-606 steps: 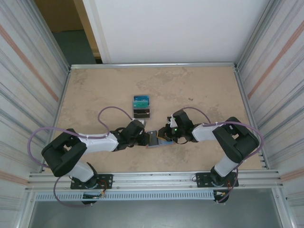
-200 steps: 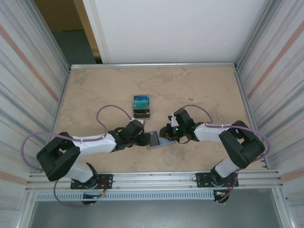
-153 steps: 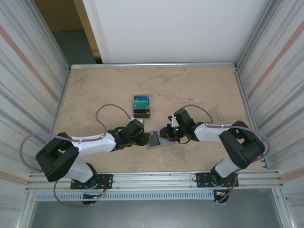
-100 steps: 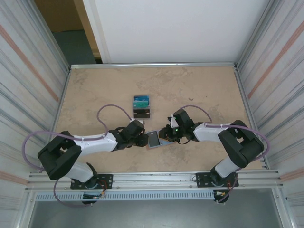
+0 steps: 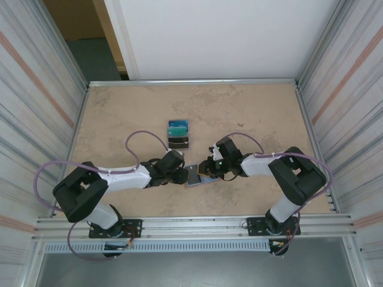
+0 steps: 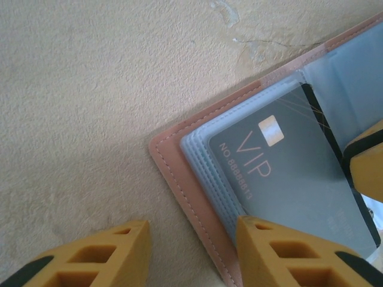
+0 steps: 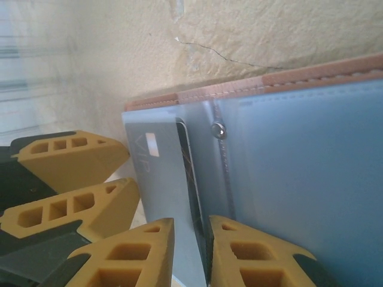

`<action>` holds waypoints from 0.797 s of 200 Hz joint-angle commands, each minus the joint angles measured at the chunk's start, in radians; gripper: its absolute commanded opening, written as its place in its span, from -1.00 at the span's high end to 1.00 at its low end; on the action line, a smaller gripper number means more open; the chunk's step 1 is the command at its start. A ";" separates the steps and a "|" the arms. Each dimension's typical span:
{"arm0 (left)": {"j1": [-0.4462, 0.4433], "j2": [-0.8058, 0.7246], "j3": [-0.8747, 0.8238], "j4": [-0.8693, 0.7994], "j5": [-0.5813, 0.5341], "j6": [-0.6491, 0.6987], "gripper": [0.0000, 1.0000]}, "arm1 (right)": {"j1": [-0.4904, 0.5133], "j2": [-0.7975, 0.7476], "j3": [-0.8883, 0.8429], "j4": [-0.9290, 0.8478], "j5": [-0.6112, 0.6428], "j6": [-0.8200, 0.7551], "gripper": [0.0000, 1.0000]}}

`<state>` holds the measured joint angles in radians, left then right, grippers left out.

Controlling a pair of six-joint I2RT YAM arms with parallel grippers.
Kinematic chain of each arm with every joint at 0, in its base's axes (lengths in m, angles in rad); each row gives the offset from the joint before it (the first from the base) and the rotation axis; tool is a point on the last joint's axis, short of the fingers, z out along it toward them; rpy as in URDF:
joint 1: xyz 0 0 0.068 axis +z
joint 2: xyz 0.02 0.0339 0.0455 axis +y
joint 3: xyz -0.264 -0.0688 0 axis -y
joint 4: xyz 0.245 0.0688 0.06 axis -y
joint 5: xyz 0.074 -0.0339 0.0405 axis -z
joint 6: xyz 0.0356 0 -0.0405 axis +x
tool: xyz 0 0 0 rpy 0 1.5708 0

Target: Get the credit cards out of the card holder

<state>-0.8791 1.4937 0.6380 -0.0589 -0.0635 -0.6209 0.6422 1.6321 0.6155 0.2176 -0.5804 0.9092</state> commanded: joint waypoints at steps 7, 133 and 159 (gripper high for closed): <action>0.001 0.025 0.024 -0.024 0.000 0.016 0.17 | 0.010 -0.003 0.032 -0.001 -0.020 0.008 0.58; 0.031 0.050 0.038 -0.004 0.011 0.036 0.39 | -0.008 0.087 -0.014 0.216 -0.109 0.102 0.64; 0.044 0.056 0.044 -0.002 0.011 0.047 0.41 | -0.006 0.123 -0.019 0.267 -0.119 0.121 0.65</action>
<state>-0.8494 1.5181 0.6624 -0.0738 -0.0639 -0.5995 0.6312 1.7161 0.6094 0.4042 -0.6567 0.9951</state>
